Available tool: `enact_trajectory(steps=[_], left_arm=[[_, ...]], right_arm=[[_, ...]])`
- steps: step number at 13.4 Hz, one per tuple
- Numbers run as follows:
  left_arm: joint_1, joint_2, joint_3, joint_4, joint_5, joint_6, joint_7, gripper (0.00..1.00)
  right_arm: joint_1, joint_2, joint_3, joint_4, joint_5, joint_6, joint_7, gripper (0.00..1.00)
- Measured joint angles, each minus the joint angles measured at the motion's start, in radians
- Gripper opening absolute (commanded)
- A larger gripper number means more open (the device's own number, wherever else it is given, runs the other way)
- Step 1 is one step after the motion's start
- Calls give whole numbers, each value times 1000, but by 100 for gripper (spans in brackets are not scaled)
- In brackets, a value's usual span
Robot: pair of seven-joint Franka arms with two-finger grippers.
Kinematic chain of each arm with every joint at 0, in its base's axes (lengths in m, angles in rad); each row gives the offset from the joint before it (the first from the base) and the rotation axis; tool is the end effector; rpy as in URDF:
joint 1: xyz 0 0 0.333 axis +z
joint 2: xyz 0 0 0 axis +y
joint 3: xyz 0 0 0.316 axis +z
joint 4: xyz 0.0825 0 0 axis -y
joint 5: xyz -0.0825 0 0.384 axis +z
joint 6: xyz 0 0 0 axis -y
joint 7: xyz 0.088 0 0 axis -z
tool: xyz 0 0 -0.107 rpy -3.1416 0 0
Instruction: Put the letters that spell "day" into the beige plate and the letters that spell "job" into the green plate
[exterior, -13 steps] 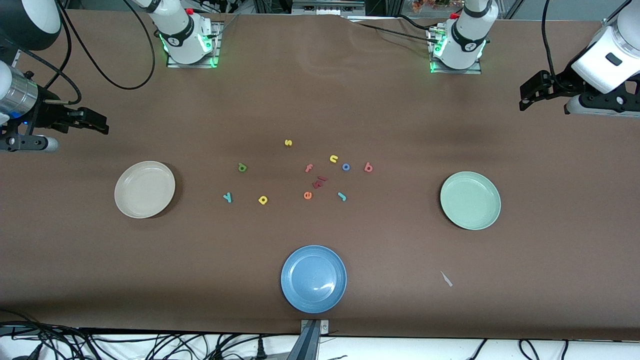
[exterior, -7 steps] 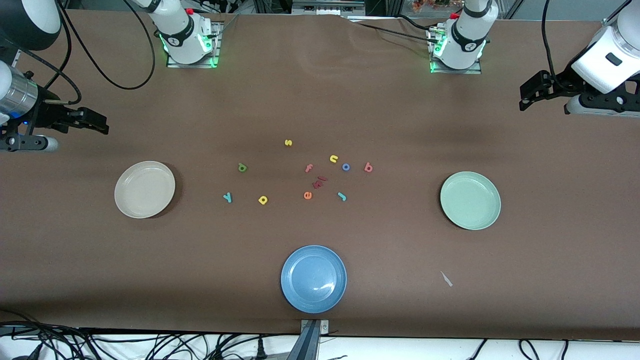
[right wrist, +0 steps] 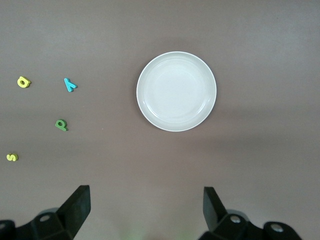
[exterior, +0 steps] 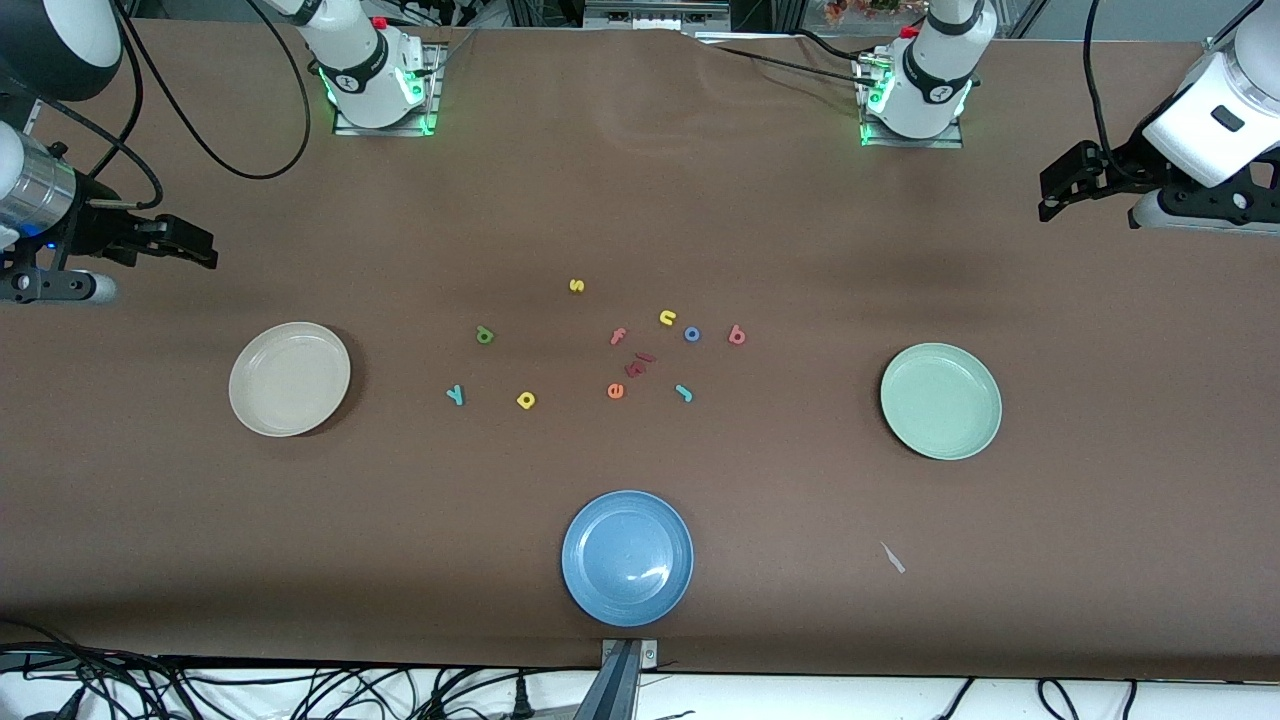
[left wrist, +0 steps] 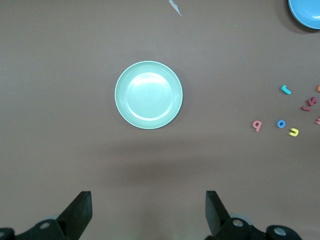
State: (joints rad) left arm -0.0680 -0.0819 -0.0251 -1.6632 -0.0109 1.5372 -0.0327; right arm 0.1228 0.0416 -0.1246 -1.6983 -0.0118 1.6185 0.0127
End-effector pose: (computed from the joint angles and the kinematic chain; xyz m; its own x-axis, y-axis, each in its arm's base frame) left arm 0.5220 -0.0505 0.6224 0.9972 -0.0605 -0.0444 -0.0602 -0.9982 0.0074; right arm 0.5623 -0.0011 0.5453 0.9926 -0.0144 -0.1206 -0.0123 -0.9998 0.0183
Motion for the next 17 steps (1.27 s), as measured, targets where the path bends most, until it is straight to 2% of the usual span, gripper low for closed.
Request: enact_trajectory(steps=[9,14,17], left_arm=[[0,11,-1,0,0,-40,0,100],[-26,135,-18,-3,-3,-85,0,100],[-35,249,-91,-9,-32,-63,-1,100]], right_arm=[[0,0,0,0,0,0,0,100],[0,1,0,0,0,-1,0,100],[0,40,0,0,0,-2,0,100]])
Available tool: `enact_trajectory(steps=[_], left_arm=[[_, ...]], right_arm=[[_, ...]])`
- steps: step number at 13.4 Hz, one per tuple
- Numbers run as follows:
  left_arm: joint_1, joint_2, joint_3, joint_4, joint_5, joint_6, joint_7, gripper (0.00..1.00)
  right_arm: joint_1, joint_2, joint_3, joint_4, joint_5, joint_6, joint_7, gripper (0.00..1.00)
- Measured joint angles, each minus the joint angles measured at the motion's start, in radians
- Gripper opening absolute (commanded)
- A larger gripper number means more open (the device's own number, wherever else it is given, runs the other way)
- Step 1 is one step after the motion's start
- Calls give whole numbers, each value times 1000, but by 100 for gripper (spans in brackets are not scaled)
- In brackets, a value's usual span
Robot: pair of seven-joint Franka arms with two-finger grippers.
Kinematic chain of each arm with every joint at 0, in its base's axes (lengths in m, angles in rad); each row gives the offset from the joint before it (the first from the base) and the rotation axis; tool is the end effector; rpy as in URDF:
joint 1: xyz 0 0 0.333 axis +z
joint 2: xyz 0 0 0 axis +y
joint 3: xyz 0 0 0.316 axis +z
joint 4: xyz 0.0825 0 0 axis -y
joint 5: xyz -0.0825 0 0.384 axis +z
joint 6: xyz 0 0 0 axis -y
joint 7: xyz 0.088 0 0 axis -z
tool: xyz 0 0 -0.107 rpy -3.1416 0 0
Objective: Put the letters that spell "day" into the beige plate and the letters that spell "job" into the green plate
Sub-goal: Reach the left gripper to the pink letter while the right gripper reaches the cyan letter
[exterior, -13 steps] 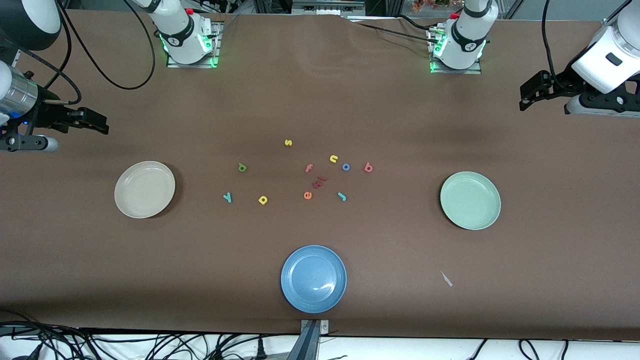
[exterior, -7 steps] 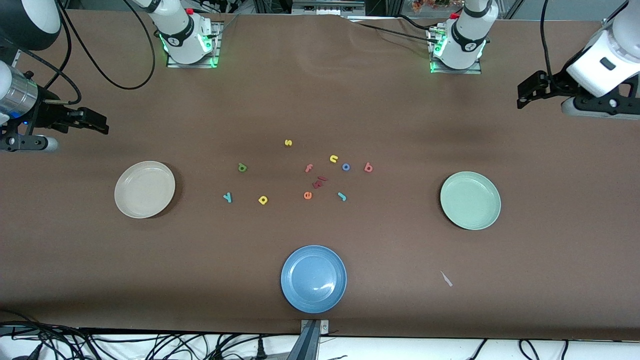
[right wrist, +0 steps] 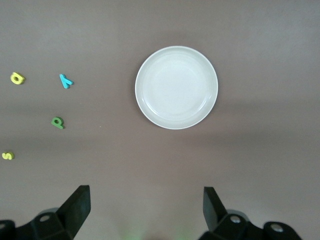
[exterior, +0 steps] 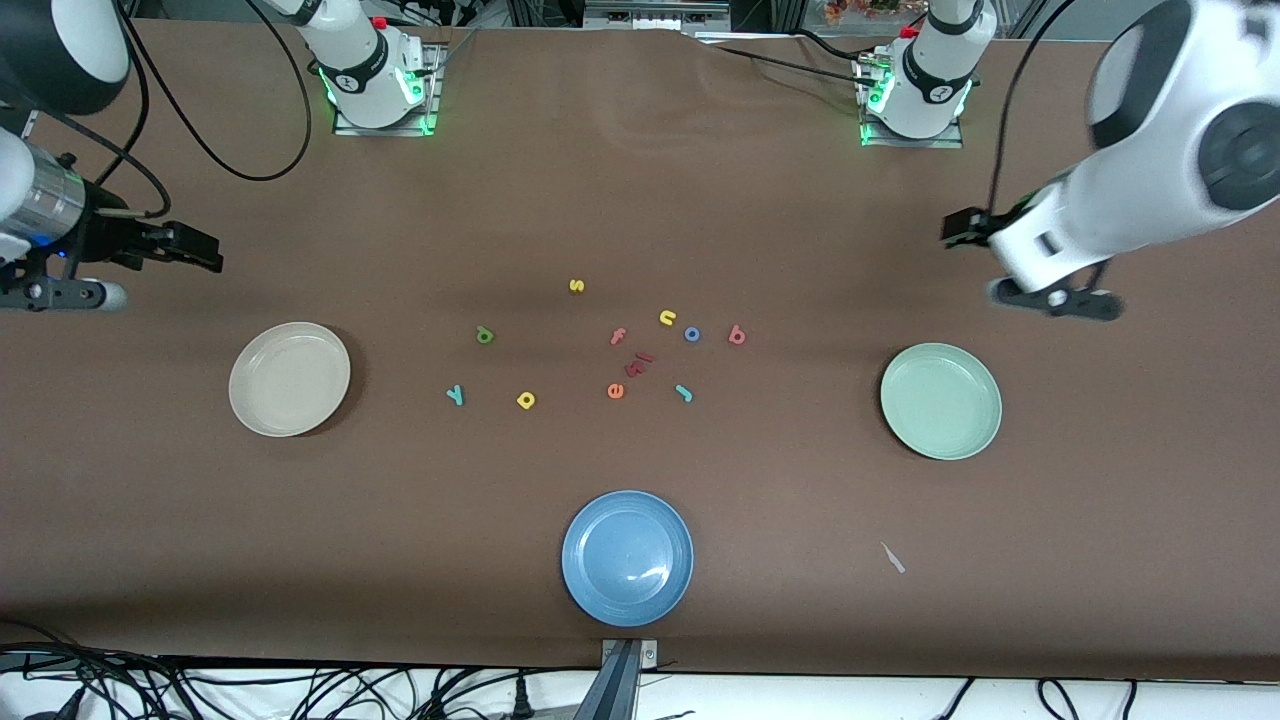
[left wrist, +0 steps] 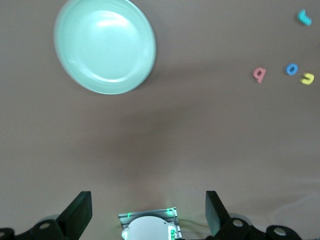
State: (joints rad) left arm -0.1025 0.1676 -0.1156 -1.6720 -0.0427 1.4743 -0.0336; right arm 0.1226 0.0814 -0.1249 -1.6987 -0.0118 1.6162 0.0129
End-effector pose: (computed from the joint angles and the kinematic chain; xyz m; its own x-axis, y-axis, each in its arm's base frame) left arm 0.5563 -0.1245 0.4778 0.9166 -0.1785 -0.3578 -0.1727 -0.9838 0.0484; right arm 0.5699 -0.0004 0.5226 0.9866 -0.0159 -0.1623 -0.0122 -0.9996 0.0238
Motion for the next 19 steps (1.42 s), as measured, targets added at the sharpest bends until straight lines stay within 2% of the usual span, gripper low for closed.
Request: enact_trajectory(steps=[2,4,8,9,10,12,15,19], left_arm=[[-29,116,-41,-1,-4,98,-6,100],[-96,205,-51,1,-7,190,-79,100],[-245,302,-57,3,-7,383,-309,98],[-260,321,-58,3,-7,419,-328,80],[-268,339,-57,2,-7,448,-338,67],[-285,366,-58,-3,-7,495,-356,57],[-310,395,-58,-45,-7,596,-377,53],[-322,408,-57,-143,-6,740,-377,55]], right_arm=[[2,31,1,0,0,1,0,100],[9,51,6,1,1,3,0,100],[41,120,13,0,19,15,1,100],[54,142,13,0,21,34,1,100],[71,163,14,0,24,54,1,100],[121,205,16,-3,44,118,45,100],[195,281,22,-32,52,275,98,100],[245,367,33,-92,52,502,78,100]])
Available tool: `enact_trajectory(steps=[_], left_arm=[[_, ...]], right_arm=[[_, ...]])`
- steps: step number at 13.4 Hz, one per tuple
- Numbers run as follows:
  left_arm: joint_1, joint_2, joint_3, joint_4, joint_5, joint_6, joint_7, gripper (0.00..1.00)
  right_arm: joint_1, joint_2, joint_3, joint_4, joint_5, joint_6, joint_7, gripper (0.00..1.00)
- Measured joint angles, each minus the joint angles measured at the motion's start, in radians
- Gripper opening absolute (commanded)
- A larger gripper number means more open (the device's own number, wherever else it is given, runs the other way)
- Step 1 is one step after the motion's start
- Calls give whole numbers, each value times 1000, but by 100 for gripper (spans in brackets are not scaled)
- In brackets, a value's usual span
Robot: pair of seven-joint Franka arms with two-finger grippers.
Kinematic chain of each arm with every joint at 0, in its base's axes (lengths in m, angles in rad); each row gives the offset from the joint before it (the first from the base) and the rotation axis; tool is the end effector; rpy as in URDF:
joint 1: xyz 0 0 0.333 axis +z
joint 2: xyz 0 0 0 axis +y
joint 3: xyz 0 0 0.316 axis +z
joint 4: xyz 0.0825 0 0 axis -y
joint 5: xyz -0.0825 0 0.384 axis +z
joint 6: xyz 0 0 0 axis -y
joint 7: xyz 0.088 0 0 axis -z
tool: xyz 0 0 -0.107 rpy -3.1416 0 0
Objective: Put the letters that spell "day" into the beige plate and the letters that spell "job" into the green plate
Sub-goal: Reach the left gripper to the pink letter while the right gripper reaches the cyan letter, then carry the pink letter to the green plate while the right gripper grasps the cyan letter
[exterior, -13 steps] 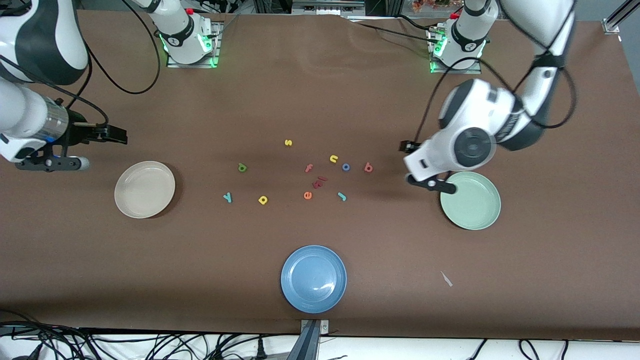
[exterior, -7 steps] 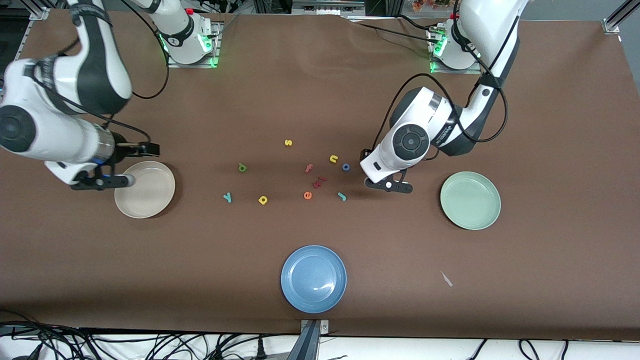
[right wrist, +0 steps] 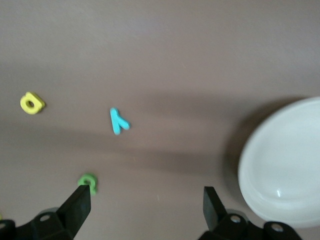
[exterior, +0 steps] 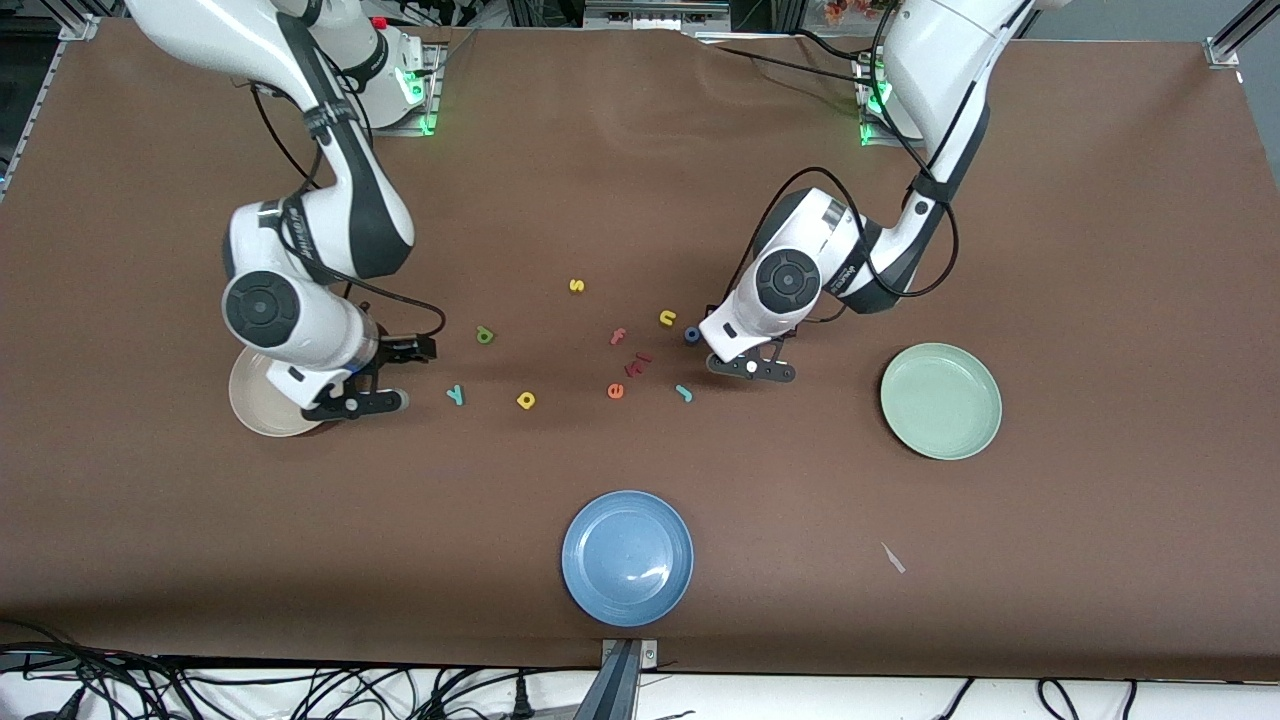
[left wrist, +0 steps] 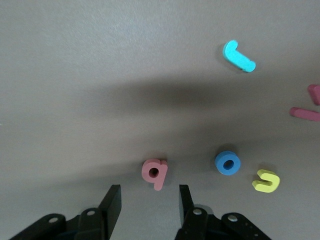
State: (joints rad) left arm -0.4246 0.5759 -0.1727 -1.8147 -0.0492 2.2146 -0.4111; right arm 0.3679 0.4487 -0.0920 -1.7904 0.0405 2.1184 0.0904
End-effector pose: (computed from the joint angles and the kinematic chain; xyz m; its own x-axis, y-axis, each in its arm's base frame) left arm 0.5255 -0.3521 0.2130 0.9688 -0.1355 -0.2075 -0.1283 -0.9906 0.0483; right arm 0.6127 0.1797 0.2930 0.9792 0.1660 -0.1170 0.1693 -0.9854 0.0187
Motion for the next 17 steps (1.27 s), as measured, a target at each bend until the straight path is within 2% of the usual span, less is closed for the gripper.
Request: enact_trajectory(steps=[2,4,8,9,10,11,13,17], left_arm=[[-2,2,0,-31,1,47,0,55],[-7,14,0,-46,16,84,0,55],[-14,50,0,-48,38,124,0,53],[-17,53,0,-48,49,128,0,49],[-20,54,1,-48,59,129,0,37],[-21,54,1,-48,68,129,-1,17],[-20,51,5,-47,76,126,-14,1],[-20,49,6,-46,76,123,-32,0]], right_arm=[[0,7,11,-70,0,155,-67,100],[0,15,12,-120,0,244,-140,100],[0,50,45,-132,0,312,-239,100],[0,61,58,-132,0,327,-255,100],[0,70,64,-131,0,338,-288,100],[-2,79,64,-128,0,343,-331,100],[-16,104,64,-110,0,345,-410,100],[-29,151,66,-66,0,346,-478,96]])
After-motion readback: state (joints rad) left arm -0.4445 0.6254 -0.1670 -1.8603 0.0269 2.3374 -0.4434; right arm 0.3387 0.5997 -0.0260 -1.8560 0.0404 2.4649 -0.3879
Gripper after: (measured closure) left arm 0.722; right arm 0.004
